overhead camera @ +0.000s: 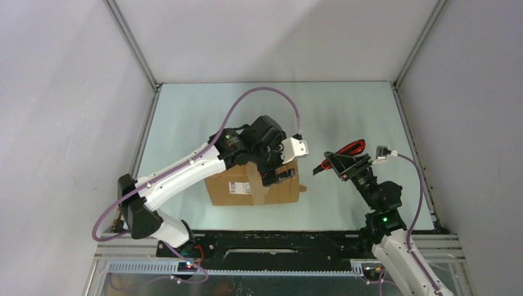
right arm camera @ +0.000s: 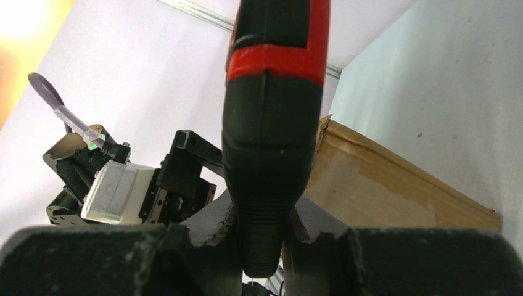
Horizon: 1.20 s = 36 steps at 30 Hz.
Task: Unpack the express box
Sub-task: Adjust the knife, then cut the express box at the center of the board.
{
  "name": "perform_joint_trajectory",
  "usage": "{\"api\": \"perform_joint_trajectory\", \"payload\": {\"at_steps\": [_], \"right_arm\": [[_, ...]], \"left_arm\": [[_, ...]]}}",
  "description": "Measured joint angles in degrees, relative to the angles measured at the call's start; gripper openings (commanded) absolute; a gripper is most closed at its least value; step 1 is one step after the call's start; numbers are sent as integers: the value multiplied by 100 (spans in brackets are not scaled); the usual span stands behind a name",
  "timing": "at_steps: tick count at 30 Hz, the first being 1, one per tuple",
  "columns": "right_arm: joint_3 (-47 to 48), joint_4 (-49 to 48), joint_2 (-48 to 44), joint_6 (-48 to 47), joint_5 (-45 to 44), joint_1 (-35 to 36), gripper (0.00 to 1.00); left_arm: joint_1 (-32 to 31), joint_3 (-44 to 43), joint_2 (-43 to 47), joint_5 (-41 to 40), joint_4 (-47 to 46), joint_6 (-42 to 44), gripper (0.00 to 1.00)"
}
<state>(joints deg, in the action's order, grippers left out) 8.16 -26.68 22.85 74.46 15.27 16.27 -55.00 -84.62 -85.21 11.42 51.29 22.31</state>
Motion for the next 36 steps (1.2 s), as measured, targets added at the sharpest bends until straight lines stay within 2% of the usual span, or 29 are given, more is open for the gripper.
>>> {"api": "perform_joint_trajectory", "payload": {"at_steps": [5,12,14,17,28,36], "right_arm": [[-61,-337,254,46,55,0,0],[-190,-612,586,98,138,0,0],[-190,-691,632,105,144,7,0],[-190,-769,658,105,142,55,0],[-188,-859,802,96,-149,199,0],[-92,-1394,2004,101,-809,284,0]], "left_arm": [[-68,166,0,-175,-203,179,90],[-76,332,68,-321,-531,345,95],[-74,332,101,-363,-577,380,99],[-74,332,127,-363,-645,372,100],[-52,717,203,-24,-1165,199,83],[-52,1010,415,-55,-1624,7,70]]}}
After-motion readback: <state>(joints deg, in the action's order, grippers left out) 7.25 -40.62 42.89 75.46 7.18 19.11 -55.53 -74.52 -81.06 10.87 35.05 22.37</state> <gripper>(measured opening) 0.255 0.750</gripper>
